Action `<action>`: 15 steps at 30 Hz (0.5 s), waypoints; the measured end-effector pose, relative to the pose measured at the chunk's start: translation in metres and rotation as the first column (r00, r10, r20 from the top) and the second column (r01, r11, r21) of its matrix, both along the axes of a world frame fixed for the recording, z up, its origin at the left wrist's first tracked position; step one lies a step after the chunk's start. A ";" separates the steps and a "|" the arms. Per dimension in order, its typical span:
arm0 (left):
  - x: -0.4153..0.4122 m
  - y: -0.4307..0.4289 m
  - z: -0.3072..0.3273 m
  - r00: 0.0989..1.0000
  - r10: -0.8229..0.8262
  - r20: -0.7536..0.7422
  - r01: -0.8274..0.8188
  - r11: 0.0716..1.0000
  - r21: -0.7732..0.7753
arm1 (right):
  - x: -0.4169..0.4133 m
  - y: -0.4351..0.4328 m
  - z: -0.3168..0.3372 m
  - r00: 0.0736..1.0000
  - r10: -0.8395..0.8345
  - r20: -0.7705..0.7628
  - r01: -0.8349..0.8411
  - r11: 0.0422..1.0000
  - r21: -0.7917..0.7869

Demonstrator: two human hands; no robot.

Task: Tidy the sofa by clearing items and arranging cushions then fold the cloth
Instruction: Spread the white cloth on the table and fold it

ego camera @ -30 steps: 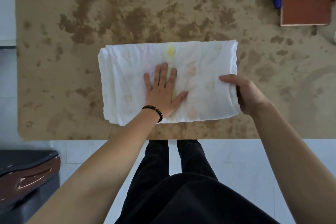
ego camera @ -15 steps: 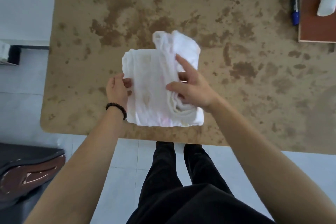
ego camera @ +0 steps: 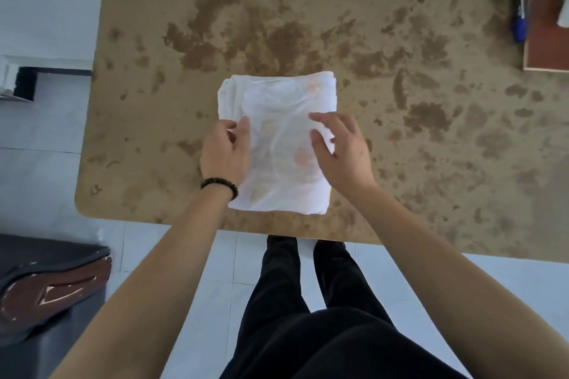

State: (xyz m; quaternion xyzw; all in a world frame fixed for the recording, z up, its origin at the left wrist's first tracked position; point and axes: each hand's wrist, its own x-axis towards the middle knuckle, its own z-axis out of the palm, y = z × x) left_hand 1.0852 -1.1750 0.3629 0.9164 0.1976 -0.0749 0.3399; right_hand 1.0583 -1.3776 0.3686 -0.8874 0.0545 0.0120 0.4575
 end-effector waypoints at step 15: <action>0.016 0.042 -0.029 0.990 -0.140 0.020 0.126 0.936 0.327 | 0.002 0.015 -0.039 0.803 0.495 -0.333 -0.594 0.608 -0.528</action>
